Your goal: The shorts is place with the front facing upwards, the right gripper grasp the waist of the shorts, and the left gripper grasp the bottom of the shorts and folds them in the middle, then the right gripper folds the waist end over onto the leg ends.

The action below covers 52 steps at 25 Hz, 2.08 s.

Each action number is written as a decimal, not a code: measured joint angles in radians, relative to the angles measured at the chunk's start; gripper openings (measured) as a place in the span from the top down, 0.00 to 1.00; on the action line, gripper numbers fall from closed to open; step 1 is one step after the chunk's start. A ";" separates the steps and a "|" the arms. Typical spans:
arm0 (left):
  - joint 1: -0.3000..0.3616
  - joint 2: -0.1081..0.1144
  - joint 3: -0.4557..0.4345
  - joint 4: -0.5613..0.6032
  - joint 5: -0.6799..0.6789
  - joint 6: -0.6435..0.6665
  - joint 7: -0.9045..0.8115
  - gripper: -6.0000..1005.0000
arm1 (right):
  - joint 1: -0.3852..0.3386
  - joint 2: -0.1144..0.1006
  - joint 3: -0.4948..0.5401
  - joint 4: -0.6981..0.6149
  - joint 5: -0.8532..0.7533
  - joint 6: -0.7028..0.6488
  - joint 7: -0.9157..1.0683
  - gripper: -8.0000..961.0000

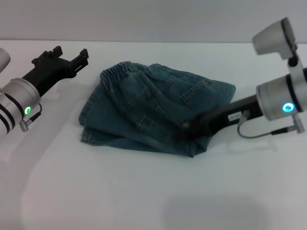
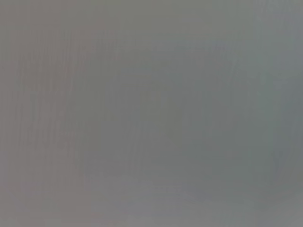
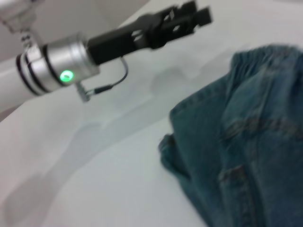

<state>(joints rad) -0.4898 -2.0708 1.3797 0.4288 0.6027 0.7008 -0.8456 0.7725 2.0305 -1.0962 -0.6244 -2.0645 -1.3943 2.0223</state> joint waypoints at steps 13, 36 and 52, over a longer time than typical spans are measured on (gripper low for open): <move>0.000 0.002 -0.001 0.001 -0.014 0.000 0.002 0.20 | -0.010 0.018 -0.014 0.055 -0.057 0.016 0.006 0.31; 0.008 0.003 -0.001 0.000 -0.069 0.021 0.007 0.20 | -0.009 -0.052 -0.010 0.055 -0.065 0.190 0.036 0.31; 0.024 0.006 -0.163 -0.022 -0.072 0.191 0.007 0.20 | -0.301 0.026 0.013 -0.335 0.349 -0.018 -0.358 0.31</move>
<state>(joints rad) -0.4654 -2.0647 1.2168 0.4066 0.5308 0.8916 -0.8390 0.4714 2.0561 -1.0829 -0.9598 -1.7153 -1.4128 1.6640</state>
